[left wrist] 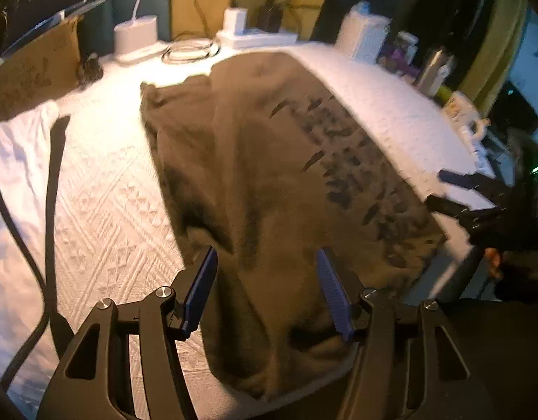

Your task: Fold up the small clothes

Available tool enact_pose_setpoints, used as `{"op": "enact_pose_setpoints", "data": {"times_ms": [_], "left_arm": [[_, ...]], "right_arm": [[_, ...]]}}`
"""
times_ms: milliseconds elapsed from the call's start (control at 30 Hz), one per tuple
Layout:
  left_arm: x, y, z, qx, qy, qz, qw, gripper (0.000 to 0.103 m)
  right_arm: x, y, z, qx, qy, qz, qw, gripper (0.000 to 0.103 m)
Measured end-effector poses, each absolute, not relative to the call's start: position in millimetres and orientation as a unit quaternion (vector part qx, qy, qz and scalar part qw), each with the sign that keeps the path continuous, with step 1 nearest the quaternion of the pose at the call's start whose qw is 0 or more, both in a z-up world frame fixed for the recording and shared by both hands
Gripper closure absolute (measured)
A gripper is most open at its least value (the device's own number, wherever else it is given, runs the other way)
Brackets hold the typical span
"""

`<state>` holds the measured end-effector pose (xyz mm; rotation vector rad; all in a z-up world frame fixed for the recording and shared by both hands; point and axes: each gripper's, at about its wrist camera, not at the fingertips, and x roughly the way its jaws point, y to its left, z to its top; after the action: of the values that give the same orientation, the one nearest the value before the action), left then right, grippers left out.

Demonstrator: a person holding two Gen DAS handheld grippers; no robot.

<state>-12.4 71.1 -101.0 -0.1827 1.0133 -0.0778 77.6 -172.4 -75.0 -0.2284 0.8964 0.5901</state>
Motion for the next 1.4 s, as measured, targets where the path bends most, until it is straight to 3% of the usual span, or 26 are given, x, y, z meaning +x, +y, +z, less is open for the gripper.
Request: {"op": "enact_pose_setpoints", "data": {"times_ms": [233,467,1000,1400], "left_arm": [[-22.8,77.7,-109.8,-0.116,0.488,-0.031,0.865,0.042],[-25.8,105.1,-85.7,-0.099,0.468,0.0,0.878,0.042],[91.9,118.2,-77.2,-0.117,0.422,-0.034,0.898,0.042],[139.3,128.0,-103.4,-0.098,0.457,-0.023,0.883,0.042]], "right_arm": [[77.6,-154.0,-93.1,-0.142,0.431,0.289,0.843,0.021],[82.0,-156.2,-86.8,-0.144,0.44,0.291,0.837,0.021],[153.9,-114.6,-54.9,-0.144,0.406,0.308,0.848,0.021],[202.5,-86.7,-69.3,-0.142,0.425,0.313,0.837,0.021]]}}
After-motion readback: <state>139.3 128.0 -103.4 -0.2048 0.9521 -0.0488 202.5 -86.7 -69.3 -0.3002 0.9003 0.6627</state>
